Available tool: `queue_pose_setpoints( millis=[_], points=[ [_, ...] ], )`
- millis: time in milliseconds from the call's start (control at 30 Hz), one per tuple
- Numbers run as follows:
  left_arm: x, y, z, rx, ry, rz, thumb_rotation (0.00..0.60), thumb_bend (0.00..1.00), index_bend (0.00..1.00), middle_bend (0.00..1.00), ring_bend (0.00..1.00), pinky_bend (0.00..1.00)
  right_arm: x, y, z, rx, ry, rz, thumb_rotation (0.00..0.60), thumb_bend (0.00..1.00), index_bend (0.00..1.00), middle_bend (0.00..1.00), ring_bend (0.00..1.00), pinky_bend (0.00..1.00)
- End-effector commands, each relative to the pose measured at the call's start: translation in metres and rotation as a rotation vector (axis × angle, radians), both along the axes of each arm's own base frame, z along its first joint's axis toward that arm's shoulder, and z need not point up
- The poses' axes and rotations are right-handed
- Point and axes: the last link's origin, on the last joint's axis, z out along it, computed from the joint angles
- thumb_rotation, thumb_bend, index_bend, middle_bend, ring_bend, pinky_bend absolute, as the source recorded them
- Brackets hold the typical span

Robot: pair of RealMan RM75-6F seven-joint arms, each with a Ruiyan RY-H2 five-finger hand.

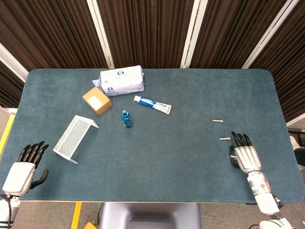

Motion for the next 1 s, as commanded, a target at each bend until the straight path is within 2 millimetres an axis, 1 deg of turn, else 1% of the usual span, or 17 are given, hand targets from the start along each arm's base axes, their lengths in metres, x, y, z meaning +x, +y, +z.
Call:
queue_pose_setpoints(
  millis=[33, 267, 500, 1000],
  points=[
    [0.0, 0.0, 0.0, -0.001, 0.001, 0.0, 0.6, 0.45, 0.0, 0.0, 0.0, 0.04, -0.002, 0.001, 0.001, -0.004, -0.001, -0.002, 0.6, 0.46, 0.69, 0.03, 0.0, 0.07],
    [0.0, 0.0, 0.0, -0.006, 0.002, -0.001, 0.6, 0.45, 0.0, 0.0, 0.0, 0.04, -0.009, 0.005, 0.005, -0.021, -0.008, -0.019, 0.6, 0.46, 0.68, 0.03, 0.0, 0.08],
    [0.001, -0.001, 0.001, 0.002, 0.004, -0.002, 0.6, 0.46, 0.0, 0.0, 0.0, 0.04, -0.013, 0.008, 0.014, -0.052, -0.021, -0.02, 0.6, 0.46, 0.68, 0.03, 0.0, 0.08],
    [0.002, -0.002, 0.0, 0.0, 0.007, -0.003, 0.6, 0.45, 0.0, 0.0, 0.0, 0.04, -0.022, 0.011, 0.02, -0.067, -0.044, -0.051, 0.6, 0.46, 0.67, 0.03, 0.0, 0.08]
  ],
)
